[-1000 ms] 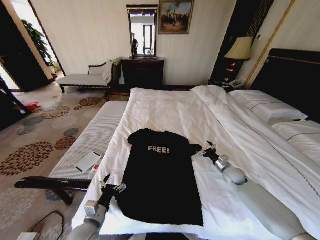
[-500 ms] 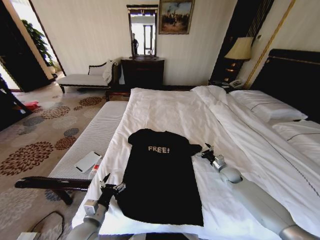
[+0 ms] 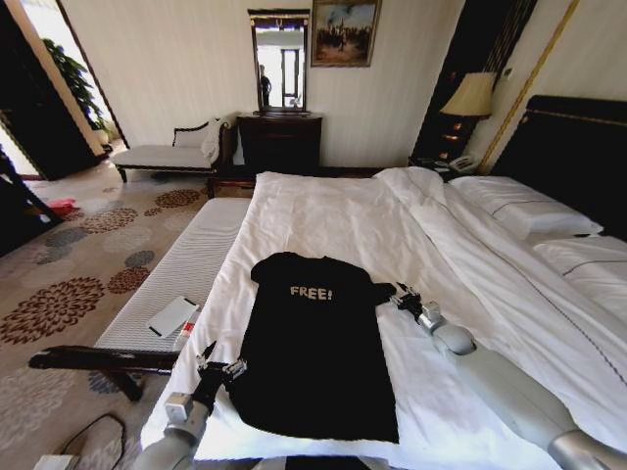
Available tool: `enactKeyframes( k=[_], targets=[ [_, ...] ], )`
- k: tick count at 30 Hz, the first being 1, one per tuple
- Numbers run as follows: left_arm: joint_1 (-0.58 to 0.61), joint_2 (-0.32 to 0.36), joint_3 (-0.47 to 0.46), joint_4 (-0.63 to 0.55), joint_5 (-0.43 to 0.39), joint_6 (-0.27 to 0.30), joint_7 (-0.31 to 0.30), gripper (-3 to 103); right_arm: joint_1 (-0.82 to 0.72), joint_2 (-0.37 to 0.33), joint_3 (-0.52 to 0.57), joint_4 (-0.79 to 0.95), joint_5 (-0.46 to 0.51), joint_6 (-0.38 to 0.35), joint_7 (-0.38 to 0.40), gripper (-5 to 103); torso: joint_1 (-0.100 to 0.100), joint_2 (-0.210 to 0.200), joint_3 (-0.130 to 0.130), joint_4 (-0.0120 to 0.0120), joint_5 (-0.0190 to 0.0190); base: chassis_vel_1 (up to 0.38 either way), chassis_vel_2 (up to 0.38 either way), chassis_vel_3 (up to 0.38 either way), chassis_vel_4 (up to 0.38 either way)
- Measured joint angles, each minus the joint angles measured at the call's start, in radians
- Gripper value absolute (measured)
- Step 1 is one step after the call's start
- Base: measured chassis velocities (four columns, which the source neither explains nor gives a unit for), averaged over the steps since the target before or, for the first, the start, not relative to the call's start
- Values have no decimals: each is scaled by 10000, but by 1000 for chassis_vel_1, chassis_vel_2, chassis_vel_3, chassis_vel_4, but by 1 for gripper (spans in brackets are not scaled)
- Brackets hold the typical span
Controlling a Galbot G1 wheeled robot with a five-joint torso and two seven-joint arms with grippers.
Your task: Fold the clothes on the bed.
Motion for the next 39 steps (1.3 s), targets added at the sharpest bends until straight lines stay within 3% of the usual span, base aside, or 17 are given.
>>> enactKeyframes(
  k=[3, 4, 6, 10, 20, 21, 23, 29, 33, 39],
  targets=[
    [-9, -12, 1, 0, 5, -1, 0, 100, 24, 8, -41, -15, -1, 0, -21, 30, 0, 0, 0, 0, -1, 0, 0, 0, 0],
    [-14, -16, 4, -6, 5, -1, 0, 100, 43, 19, -48, -23, 1, -1, -22, 19, 0, 0, 0, 0, 0, 0, 0, 0, 0],
    [-16, -16, 5, -10, 5, -1, -1, 100, 54, 24, -50, -25, 4, 0, -22, 19, -1, 0, 0, 0, 0, 0, 0, 0, 0],
    [-17, -14, -7, -17, 14, -1, -2, 100, 68, -4, -11, 29, 75, 16, -21, 1, 0, 0, 0, 1, 1, 0, 0, 0, 0],
    [-38, -21, -19, 2, 13, -4, -8, 100, -248, -596, 297, 813, 460, -60, -115, 0, 0, 0, 0, 0, 0, 0, 0, 0, 0],
    [-58, -43, 13, 6, 19, -13, -8, 100, -287, -1053, 216, 1550, 805, -464, -143, 0, 0, 1, -1, 0, -2, 0, 0, 0, 0],
    [-64, -65, 28, -2, 20, -14, -8, 100, -257, -1234, -15, 2104, 1041, -803, -166, 0, 0, 0, 0, -1, -2, 0, 0, 0, 0],
    [56, -99, -1, -59, 36, -55, 3, 100, 114, -1377, -638, 3127, 1588, -1671, -55, 0, 0, 0, 0, 1, -1, 0, 0, 0, 0],
    [243, -124, -74, -80, 65, -121, 60, 100, 1076, -1548, -1618, 3691, 2323, -2419, 69, 0, -1, 0, 0, 2, -3, 0, 0, 0, 0],
    [363, -142, -209, -119, 64, -188, 106, 100, 2088, -1269, -2563, 3759, 3282, -3005, 515, 0, 0, 0, 0, 1, 0, 0, 0, 0, 0]
  ],
)
